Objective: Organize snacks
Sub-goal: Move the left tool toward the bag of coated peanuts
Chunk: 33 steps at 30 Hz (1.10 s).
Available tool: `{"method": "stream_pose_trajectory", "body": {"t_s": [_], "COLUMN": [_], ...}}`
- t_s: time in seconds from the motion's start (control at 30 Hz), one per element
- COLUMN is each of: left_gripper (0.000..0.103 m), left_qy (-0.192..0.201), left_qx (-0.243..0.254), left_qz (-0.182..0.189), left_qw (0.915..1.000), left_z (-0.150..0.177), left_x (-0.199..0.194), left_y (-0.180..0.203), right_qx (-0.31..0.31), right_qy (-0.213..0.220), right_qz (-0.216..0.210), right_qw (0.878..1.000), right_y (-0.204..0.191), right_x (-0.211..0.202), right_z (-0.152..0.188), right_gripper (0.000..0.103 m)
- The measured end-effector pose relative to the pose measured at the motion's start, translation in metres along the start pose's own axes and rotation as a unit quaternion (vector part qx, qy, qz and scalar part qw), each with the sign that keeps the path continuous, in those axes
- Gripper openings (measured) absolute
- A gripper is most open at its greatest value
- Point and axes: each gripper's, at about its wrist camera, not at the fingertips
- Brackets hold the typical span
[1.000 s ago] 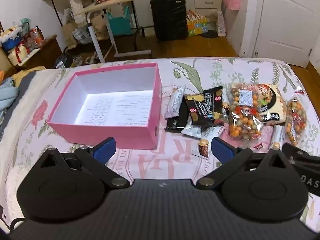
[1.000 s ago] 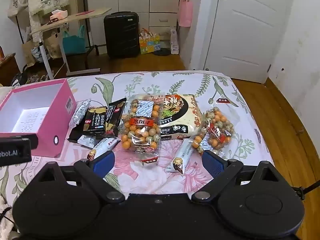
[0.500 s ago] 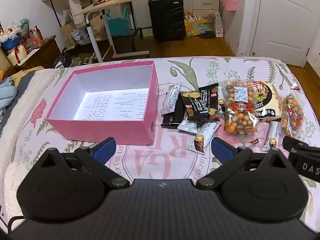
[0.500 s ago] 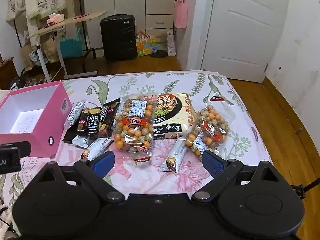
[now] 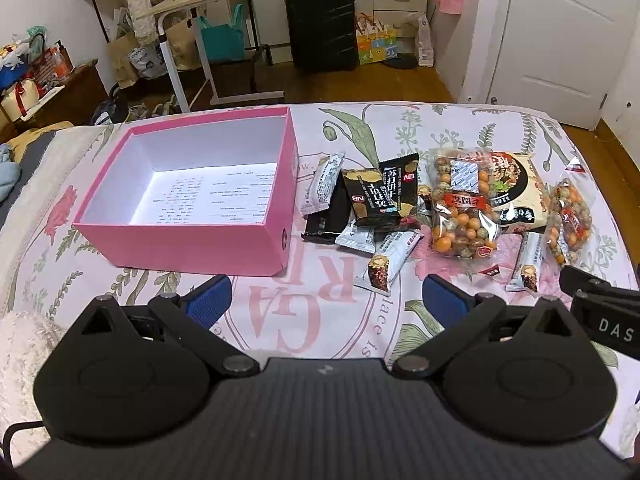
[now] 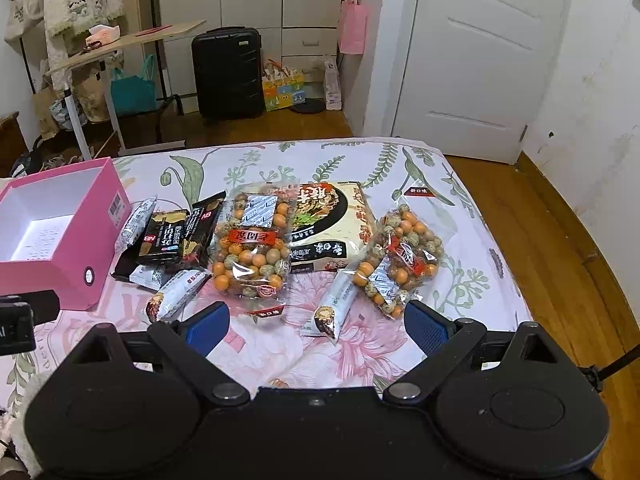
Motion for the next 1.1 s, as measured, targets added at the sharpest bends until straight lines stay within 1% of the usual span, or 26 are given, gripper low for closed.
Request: {"method": "stream_pose_trajectory", "body": {"t_s": [0.2, 0.5, 0.67, 0.73, 1.0, 1.1], "left_gripper": [0.103, 0.103, 0.103, 0.103, 0.103, 0.103], "left_qy": [0.01, 0.008, 0.002, 0.005, 0.007, 0.004], "left_qx": [-0.005, -0.009, -0.006, -0.005, -0.002, 0.001], "left_qz": [0.003, 0.012, 0.016, 0.016, 0.015, 0.017], "left_qw": [0.9999, 0.9999, 0.9999, 0.9998, 0.9999, 0.9998], "left_z": [0.002, 0.003, 0.004, 0.005, 0.004, 0.004], "left_x": [-0.004, -0.006, -0.007, -0.008, -0.011, -0.011], "left_y": [-0.002, -0.009, -0.01, -0.01, -0.009, -0.01], "right_qx": [0.004, -0.006, -0.01, -0.013, -0.025, -0.03], "right_qy": [-0.002, -0.004, -0.007, -0.003, 0.011, 0.016], "right_qz": [0.005, 0.003, 0.013, 0.015, 0.007, -0.004], "right_qw": [1.0, 1.0, 1.0, 1.0, 1.0, 0.999], "right_y": [-0.002, -0.009, -0.011, -0.011, -0.012, -0.012], "right_x": [0.001, 0.001, 0.001, -0.002, -0.008, -0.009], "right_z": [0.001, 0.003, 0.003, 0.004, 0.007, 0.007], "right_gripper": [0.096, 0.096, 0.096, 0.096, 0.096, 0.096]}}
Point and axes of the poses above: each gripper's, at about its wrist camera, not at the fingertips, and x roughly the way its jaws point, y to its right, z to its underside, and after that the axes turned 14 degrees about -y, right-handed
